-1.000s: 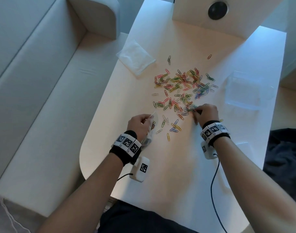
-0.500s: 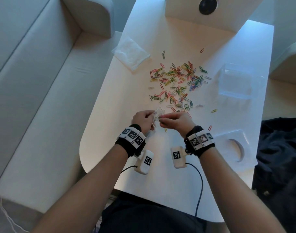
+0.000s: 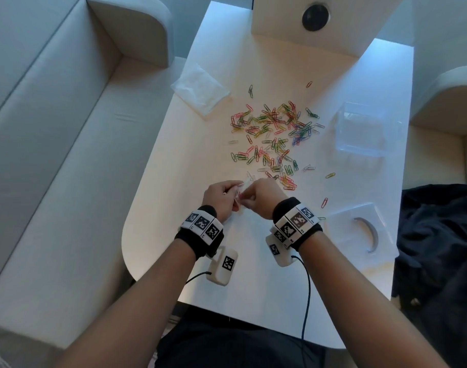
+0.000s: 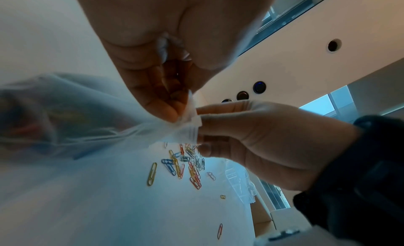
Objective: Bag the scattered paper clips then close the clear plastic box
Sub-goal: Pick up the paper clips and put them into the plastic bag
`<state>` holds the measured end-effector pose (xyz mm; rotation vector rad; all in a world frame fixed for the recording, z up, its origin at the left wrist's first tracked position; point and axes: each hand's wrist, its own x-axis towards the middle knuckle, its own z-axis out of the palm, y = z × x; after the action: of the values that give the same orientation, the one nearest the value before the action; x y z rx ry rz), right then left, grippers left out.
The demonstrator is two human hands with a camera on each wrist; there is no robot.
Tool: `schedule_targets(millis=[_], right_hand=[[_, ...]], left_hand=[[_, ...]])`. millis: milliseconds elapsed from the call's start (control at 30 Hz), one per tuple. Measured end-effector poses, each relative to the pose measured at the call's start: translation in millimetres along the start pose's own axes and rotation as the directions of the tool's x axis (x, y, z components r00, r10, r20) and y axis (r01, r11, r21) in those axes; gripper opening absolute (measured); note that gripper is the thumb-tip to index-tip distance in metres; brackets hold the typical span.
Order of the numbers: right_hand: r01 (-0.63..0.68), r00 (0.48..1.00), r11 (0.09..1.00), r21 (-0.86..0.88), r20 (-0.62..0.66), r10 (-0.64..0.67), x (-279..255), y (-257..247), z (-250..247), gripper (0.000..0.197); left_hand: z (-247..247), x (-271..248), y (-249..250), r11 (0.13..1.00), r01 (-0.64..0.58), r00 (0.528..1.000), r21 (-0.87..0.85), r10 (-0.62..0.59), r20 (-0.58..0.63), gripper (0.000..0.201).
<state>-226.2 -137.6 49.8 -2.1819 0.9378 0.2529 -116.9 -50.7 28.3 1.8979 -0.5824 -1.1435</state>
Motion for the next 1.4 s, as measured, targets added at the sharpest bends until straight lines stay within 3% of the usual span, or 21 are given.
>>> schedule_targets(millis=[100,200,267,300,333,433,467,567,667,800,933,1033,1100,1167,1200,1233,1300,1333,1400], right_hand=[[0.085,0.99,0.991,-0.107,0.118,-0.072,-3.4,-1.5,-1.9,0.027],[0.09,0.993,0.985,0.146,0.062,-0.1,-9.1,8.2,-9.9,0.024],[0.003,0.998,0.865,0.501,-0.051,0.026,-11.7,23.6,-11.4,0.02],[-0.047,0.981,0.801,0.596,-0.122,0.148,-10.3,35.4,-10.7,0.02],[-0.123,0.942,0.794,0.595,-0.181,0.282,-7.4,49.5,-9.3,0.027],[-0.496,0.811,0.843,0.21,-0.236,0.536,2.8,86.2,3.3,0.081],[-0.517,0.809,0.846,0.131,-0.248,0.533,6.8,90.1,10.4,0.093],[-0.397,0.896,0.917,-0.045,-0.236,0.376,20.6,84.8,37.3,0.104],[-0.326,0.937,0.921,-0.215,-0.204,0.284,27.8,66.4,56.4,0.084],[-0.198,0.942,0.914,-0.355,-0.327,0.077,27.8,55.1,62.7,0.037],[-0.09,0.95,0.918,-0.385,-0.311,-0.038,28.4,60.1,53.9,0.022],[-0.103,0.94,0.958,-0.266,-0.34,0.007,30.4,68.0,38.6,0.015],[-0.199,0.904,0.979,0.045,-0.378,0.202,28.8,76.3,28.3,0.012],[-0.312,0.844,0.849,0.426,-0.287,0.454,23.7,91.3,22.0,0.022],[-0.331,0.822,0.706,0.626,-0.177,0.542,18.0,97.7,19.9,0.027],[-0.286,0.816,0.506,0.814,-0.07,0.573,13.4,103.3,19.7,0.028],[-0.125,0.84,0.061,0.99,0.073,0.537,2.5,105.7,19.2,0.026],[-0.063,0.861,-0.094,0.994,0.102,0.498,-3.6,101.3,17.0,0.027],[-0.012,0.916,-0.262,0.965,0.116,0.384,-12.9,85.3,12.2,0.027]], left_hand=[[-4.8,-2.8,-4.0,1.0,-0.014,1.0,-0.028,0.014,0.006,0.026],[-12.7,-5.9,-5.8,0.999,-0.046,0.999,-0.006,0.046,-0.009,0.026],[-22.1,-6.8,-6.3,0.998,-0.065,0.997,0.018,0.066,-0.042,0.025],[-27.7,-6.1,-6.4,0.997,-0.069,0.996,0.019,0.07,-0.057,0.025],[-34.0,-4.9,-6.7,0.997,-0.072,0.995,0.013,0.072,-0.069,0.025],[-53.4,-2.9,-6.9,0.997,-0.073,0.992,-0.02,0.07,-0.106,0.025],[-59.1,-3.1,-7.9,0.997,-0.072,0.99,-0.03,0.068,-0.127,0.025],[-71.1,-5.5,-10.0,0.997,-0.068,0.985,-0.043,0.06,-0.164,0.025],[-75.4,-8.0,-13.5,0.997,-0.061,0.984,-0.05,0.052,-0.168,0.025],[-73.3,-12.2,-14.9,0.997,-0.064,0.986,-0.032,0.059,-0.158,0.025],[-66.0,-18.9,-15.8,0.998,-0.052,0.986,-0.045,0.045,-0.162,0.025],[-59.8,-21.1,-17.4,0.999,-0.045,0.986,-0.019,0.041,-0.161,0.025],[-55.1,-21.8,-17.1,0.999,-0.049,0.987,0.007,0.049,-0.154,0.025],[-49.2,-21.5,-17.4,0.999,-0.034,0.989,0.007,0.035,-0.143,0.025],[-46.3,-20.7,-17.9,1.0,-0.025,0.99,0.005,0.025,-0.14,0.025],[-43.5,-19.5,-18.7,1.0,-0.014,0.99,0.009,0.015,-0.137,0.025],[-37.4,-16.6,-20.2,1.0,0.002,0.991,0.018,0.0,-0.132,0.025],[-34.4,-15.8,-20.4,1.0,0.004,0.992,0.019,-0.002,-0.127,0.025],[-28.3,-15.2,-18.8,1.0,0.006,0.993,0.019,-0.004,-0.117,0.026]])
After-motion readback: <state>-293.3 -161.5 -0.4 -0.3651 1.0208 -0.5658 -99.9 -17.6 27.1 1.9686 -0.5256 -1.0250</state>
